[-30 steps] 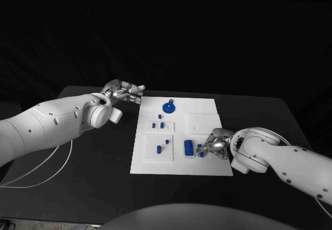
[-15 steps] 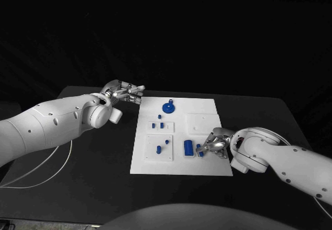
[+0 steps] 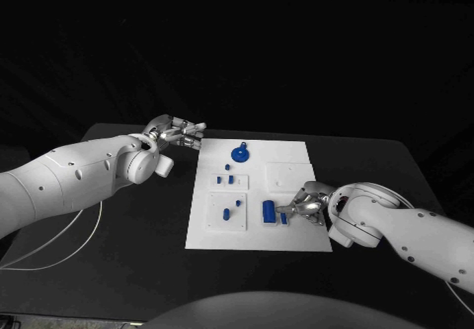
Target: Assemble the parts on the task board
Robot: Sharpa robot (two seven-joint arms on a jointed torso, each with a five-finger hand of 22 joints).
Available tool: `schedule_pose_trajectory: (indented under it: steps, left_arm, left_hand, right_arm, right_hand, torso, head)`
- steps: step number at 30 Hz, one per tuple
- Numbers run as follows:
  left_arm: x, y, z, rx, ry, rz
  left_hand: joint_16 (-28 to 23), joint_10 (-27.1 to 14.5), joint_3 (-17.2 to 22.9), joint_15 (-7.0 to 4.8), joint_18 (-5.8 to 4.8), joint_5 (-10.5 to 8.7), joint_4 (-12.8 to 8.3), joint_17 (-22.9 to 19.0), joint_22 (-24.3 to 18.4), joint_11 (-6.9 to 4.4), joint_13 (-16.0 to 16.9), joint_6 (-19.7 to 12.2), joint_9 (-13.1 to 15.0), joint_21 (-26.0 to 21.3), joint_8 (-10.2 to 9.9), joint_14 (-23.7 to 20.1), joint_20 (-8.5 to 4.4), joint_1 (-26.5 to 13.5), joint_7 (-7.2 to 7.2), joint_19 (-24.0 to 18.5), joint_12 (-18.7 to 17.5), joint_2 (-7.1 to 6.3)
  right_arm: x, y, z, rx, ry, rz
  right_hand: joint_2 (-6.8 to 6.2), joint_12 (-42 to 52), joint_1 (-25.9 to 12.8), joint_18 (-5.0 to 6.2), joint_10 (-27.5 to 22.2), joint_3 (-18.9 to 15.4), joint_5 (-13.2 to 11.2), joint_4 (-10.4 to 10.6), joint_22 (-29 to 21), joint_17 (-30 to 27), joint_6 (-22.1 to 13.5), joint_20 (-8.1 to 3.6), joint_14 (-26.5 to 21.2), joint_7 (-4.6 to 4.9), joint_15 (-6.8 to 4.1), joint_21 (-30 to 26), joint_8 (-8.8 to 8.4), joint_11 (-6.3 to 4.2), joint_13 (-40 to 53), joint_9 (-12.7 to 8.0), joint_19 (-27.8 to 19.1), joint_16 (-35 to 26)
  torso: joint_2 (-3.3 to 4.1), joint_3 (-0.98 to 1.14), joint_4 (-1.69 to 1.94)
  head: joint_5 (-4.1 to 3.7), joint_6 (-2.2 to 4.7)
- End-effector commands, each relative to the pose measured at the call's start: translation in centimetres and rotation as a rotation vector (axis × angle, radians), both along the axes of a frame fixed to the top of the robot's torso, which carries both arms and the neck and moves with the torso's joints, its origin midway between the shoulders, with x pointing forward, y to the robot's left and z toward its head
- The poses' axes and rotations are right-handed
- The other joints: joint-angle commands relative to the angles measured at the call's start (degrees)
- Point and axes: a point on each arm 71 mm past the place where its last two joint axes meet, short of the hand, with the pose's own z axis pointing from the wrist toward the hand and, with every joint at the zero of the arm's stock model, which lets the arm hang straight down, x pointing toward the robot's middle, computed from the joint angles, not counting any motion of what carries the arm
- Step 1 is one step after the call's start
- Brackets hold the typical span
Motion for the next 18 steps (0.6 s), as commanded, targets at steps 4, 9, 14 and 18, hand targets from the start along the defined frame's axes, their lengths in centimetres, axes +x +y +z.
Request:
schedule_pose_trajectory:
  steps: [4, 9, 14, 18]
  left_arm:
    - [-0.1, -0.3, -0.1, -0.009, 0.005, -0.017]
    - [-0.1, -0.2, -0.1, -0.009, 0.006, -0.016]
    - [-0.1, -0.2, -0.1, -0.009, 0.005, -0.016]
    - [-0.1, -0.2, 0.0, -0.009, 0.0, -0.013]
  left_hand:
    - [0.2, -0.4, 0.0, 0.01, -0.78, -0.37, 0.4, 0.0, -0.1, -0.11, 0.1, -0.5, 0.0, 0.2, -0.2, -0.2, 0.14, -0.1, -0.01, 0.3, -0.2, -0.55]
    - [0.2, -0.5, 0.0, 0.03, -0.78, -0.38, 0.5, 0.0, -0.1, -0.09, 0.1, -0.5, 0.0, 0.2, -0.2, -0.2, 0.17, -0.1, 0.0, 0.3, -0.2, -0.58]
    - [0.2, -0.5, 0.0, 0.03, -0.78, -0.38, 0.5, 0.0, -0.1, -0.09, 0.1, -0.5, 0.0, 0.2, -0.2, -0.2, 0.17, -0.1, 0.0, 0.3, -0.2, -0.58]
    - [0.2, -0.5, 0.0, 0.02, -0.78, -0.37, 0.5, 0.0, -0.1, -0.1, 0.1, -0.5, 0.0, 0.2, -0.2, -0.2, 0.17, 0.0, 0.0, 0.3, -0.2, -0.59]
  right_arm:
    - [-0.1, 0.0, 0.2, 0.018, -0.018, 0.008]
    - [-0.1, -0.1, 0.2, 0.018, -0.02, 0.007]
    - [0.0, -0.5, 0.3, 0.019, -0.028, -0.001]
    - [0.1, -1.0, 0.3, 0.034, -0.044, -0.014]
  right_hand:
    - [-0.99, 0.0, 2.2, -0.67, 0.0, -2.0, -0.1, 3.4, 2.8, 0.3, 0.3, -0.28, 0.1, 0.05, -0.24, 0.2, -0.21, 0.32, 0.3, 0.3, 3.3, -0.5]
    - [-0.67, -0.1, 2.5, -0.69, 0.1, -1.7, -0.1, 2.3, 2.7, 0.4, 0.3, -0.29, 0.2, -0.01, -0.24, 0.1, -0.18, 0.3, 0.3, 0.3, 3.3, -0.5]
    - [-0.41, -0.2, 2.4, -0.73, 0.1, -1.4, -0.1, 1.2, 2.7, 0.4, 0.4, -0.32, 0.2, -0.04, -0.26, 0.2, -0.18, 0.28, 0.3, 0.4, 3.3, -0.7]
    - [-1.15, -0.1, 1.9, -0.71, 0.2, -1.7, -0.1, 1.4, 2.6, 0.5, 0.1, -0.33, 0.2, 0.11, -0.25, 0.2, -0.28, 0.34, 0.4, 0.3, 3.3, -0.6]
  torso:
    - [0.0, 0.01, -0.01]
    - [0.01, 0.03, -0.02]
    - [-0.01, 0.02, -0.05]
    - [-0.02, 0.02, -0.07]
  head:
    - [-0.08, 0.05]
    - [-0.09, 0.02]
    - [-0.19, 0.23]
    - [-0.31, 0.49]
